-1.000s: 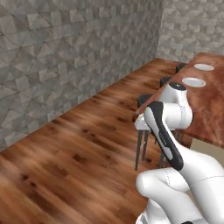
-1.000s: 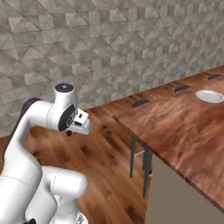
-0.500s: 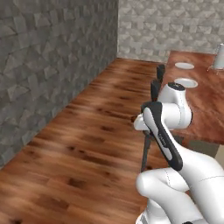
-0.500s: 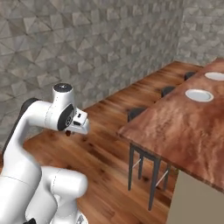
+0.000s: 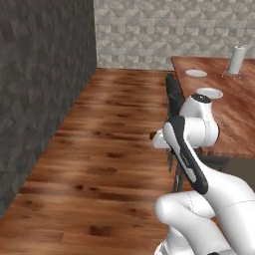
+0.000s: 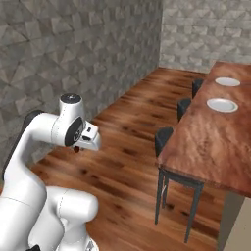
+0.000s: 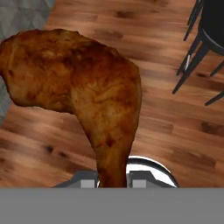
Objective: Take the chicken drumsticks from the pan and place one on each plate on the dining counter.
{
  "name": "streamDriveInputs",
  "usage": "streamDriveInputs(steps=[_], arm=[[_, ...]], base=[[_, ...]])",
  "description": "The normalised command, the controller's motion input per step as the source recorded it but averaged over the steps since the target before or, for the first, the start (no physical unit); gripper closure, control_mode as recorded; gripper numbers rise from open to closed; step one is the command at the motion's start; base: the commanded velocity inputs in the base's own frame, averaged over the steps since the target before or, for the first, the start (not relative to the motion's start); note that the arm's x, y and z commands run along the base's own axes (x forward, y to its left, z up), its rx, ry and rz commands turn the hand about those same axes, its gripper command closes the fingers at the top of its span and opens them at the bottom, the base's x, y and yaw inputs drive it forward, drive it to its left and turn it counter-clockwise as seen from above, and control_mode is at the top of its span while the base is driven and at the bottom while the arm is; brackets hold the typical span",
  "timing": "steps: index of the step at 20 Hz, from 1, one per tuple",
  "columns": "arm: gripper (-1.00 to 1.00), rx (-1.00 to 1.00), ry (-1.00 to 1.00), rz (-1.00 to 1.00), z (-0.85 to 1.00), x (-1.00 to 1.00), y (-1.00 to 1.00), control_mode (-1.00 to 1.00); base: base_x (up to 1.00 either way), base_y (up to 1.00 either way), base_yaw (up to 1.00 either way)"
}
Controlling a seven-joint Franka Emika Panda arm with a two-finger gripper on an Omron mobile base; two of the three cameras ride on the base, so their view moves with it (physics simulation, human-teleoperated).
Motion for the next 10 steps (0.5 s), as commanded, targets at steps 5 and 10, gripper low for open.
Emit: streamDriveInputs(steps=[5, 10], arm=[[1.00, 0.00, 0.00, 0.00, 0.00, 0.00, 0.00, 1.00], [1.00, 0.00, 0.00, 0.00, 0.00, 0.00, 0.00, 1.00]], base=[[0.71, 0.65, -0.56], [0.73, 0.62, -0.58]])
